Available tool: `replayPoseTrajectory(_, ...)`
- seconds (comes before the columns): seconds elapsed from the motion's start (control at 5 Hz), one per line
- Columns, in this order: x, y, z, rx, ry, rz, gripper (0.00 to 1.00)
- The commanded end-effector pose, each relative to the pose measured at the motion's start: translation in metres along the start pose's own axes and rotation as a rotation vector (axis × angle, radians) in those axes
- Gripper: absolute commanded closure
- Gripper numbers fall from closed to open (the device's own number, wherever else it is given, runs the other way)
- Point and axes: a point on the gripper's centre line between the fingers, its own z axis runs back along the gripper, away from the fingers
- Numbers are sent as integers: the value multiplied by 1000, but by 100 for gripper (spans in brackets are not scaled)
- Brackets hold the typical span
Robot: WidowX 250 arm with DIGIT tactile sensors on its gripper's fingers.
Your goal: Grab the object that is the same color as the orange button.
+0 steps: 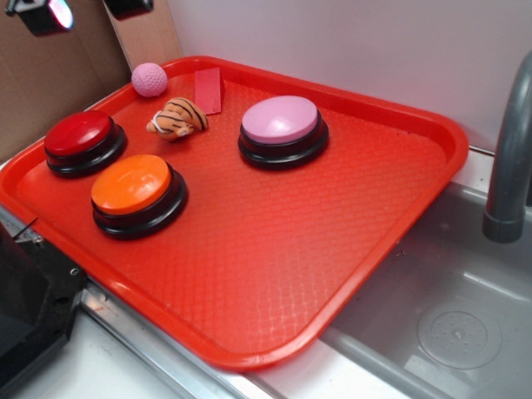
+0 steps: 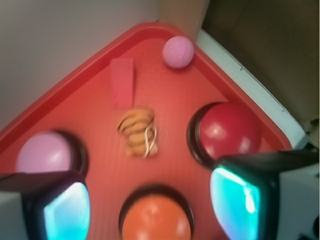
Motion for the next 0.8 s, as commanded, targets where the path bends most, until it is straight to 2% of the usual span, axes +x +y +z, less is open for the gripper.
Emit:
replayPoseTrajectory(0.0, 29, 5, -50, 24, -110, 144, 0)
replayPoseTrajectory(0.2, 35, 1, -82, 61, -150, 167, 0)
replayPoseTrajectory(0.4, 36, -3, -107, 42, -141, 162, 0)
replayPoseTrajectory(0.6, 35, -9, -123, 6, -106, 123, 0)
